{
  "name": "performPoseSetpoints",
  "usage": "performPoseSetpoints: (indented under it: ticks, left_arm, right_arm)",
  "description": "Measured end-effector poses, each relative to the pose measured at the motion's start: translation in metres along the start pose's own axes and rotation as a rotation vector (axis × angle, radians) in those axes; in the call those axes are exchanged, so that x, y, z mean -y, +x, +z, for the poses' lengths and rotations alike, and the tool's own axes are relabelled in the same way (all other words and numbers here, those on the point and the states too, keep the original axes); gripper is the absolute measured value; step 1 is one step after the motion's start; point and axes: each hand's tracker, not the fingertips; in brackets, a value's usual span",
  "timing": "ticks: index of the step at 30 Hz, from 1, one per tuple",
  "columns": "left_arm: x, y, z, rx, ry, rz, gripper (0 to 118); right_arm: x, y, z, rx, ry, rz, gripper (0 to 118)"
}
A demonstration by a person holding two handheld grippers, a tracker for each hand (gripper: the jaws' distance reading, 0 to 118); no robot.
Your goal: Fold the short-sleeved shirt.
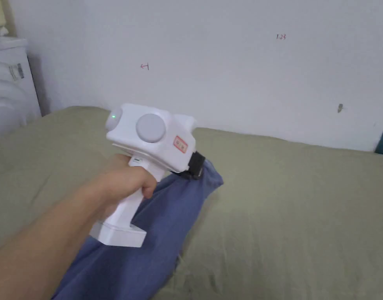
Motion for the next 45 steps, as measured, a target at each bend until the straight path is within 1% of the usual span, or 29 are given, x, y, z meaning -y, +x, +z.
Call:
performPoseSetpoints:
  ticks: [4, 6, 9, 11, 12, 13, 14, 15, 16, 17, 19, 20, 21, 22, 23, 24, 25, 26, 27, 29, 30, 31, 33, 37, 41, 44, 45]
  left_arm:
    - [-0.019, 0.105, -0.042, 0.212, -0.012, -0.103, 3]
    - [-0.017, 0.155, -0.064, 0.293, -0.043, -0.148, 3]
    - [0.001, 0.214, -0.095, 0.405, -0.111, -0.180, 3]
    - [0.018, 0.244, -0.113, 0.435, -0.158, -0.214, 3]
    - [0.030, 0.259, -0.123, 0.433, -0.183, -0.235, 5]
    - [0.038, 0.264, -0.133, 0.415, -0.199, -0.240, 12]
    - [0.047, 0.265, -0.142, 0.381, -0.195, -0.230, 34]
    - [0.055, 0.261, -0.149, 0.349, -0.183, -0.196, 83]
    - [0.063, 0.256, -0.153, 0.331, -0.198, -0.124, 106]
    - [0.067, 0.248, -0.154, 0.293, -0.212, -0.083, 106]
    - [0.070, 0.220, -0.140, 0.284, -0.202, 0.056, 103]
    - [0.074, 0.205, -0.121, 0.230, -0.129, 0.095, 100]
    - [0.078, 0.190, -0.098, 0.184, -0.039, 0.090, 93]
    - [0.082, 0.176, -0.073, 0.120, 0.069, 0.054, 86]
    - [0.087, 0.163, -0.049, 0.041, 0.154, 0.024, 83]
    - [0.100, 0.149, -0.017, -0.071, 0.253, 0.001, 81]
    - [0.111, 0.137, 0.010, -0.163, 0.332, -0.001, 78]
    - [0.123, 0.125, 0.035, -0.227, 0.374, 0.023, 68]
    - [0.139, 0.115, 0.055, -0.293, 0.423, 0.055, 50]
    - [0.173, 0.099, 0.090, -0.377, 0.468, 0.116, 11]
    - [0.191, 0.094, 0.106, -0.433, 0.491, 0.150, 6]
    - [0.206, 0.089, 0.118, -0.440, 0.501, 0.163, 0]
    - [0.238, 0.085, 0.139, -0.515, 0.547, 0.193, 0]
    - [0.279, 0.092, 0.160, -0.611, 0.569, 0.195, 0]
    - [0.290, 0.089, 0.158, -0.628, 0.542, 0.214, 0]
    - [0.284, 0.074, 0.151, -0.598, 0.533, 0.241, 0]
    - [0.279, 0.067, 0.147, -0.590, 0.533, 0.252, 7]
  right_arm:
    - [0.000, 0.022, 0.024, 0.082, 0.020, -0.019, 0]
    - [0.002, 0.034, 0.036, 0.111, 0.030, -0.034, 0]
    - [0.007, 0.048, 0.050, 0.167, 0.040, -0.047, 0]
    - [0.011, 0.055, 0.055, 0.211, 0.033, -0.045, 0]
    - [0.014, 0.059, 0.057, 0.213, 0.030, -0.054, 0]
    - [0.017, 0.062, 0.058, 0.212, 0.026, -0.063, 0]
    - [0.018, 0.064, 0.059, 0.212, 0.022, -0.070, 0]
    - [0.020, 0.064, 0.059, 0.213, 0.021, -0.071, 0]
    - [0.022, 0.064, 0.058, 0.215, 0.020, -0.069, 0]
    - [0.020, 0.063, 0.058, 0.218, 0.017, -0.068, 0]
    - [0.019, 0.063, 0.055, 0.207, 0.016, -0.074, 0]
    - [0.017, 0.063, 0.052, 0.197, 0.021, -0.081, 0]
    - [0.016, 0.064, 0.047, 0.187, 0.025, -0.085, 0]
    - [0.014, 0.062, 0.043, 0.184, 0.028, -0.086, 0]
    - [0.011, 0.061, 0.039, 0.180, 0.034, -0.085, 0]
    - [0.008, 0.059, 0.034, 0.172, 0.044, -0.083, 0]
    - [0.005, 0.059, 0.028, 0.165, 0.053, -0.087, 0]
    - [0.003, 0.058, 0.024, 0.158, 0.061, -0.094, 0]
    - [0.000, 0.056, 0.019, 0.153, 0.069, -0.102, 0]
    - [-0.003, 0.055, 0.010, 0.134, 0.090, -0.128, 0]
    - [-0.003, 0.052, 0.006, 0.136, 0.106, -0.128, 0]
    - [-0.003, 0.050, 0.002, 0.137, 0.118, -0.129, 0]
    - [-0.002, 0.045, -0.006, 0.146, 0.136, -0.126, 0]
    - [0.003, 0.039, -0.016, 0.138, 0.150, -0.145, 0]
    - [0.006, 0.035, -0.021, 0.151, 0.148, -0.136, 0]
    - [0.006, 0.037, -0.019, 0.160, 0.145, -0.115, 0]
    - [0.006, 0.039, -0.019, 0.165, 0.142, -0.103, 0]
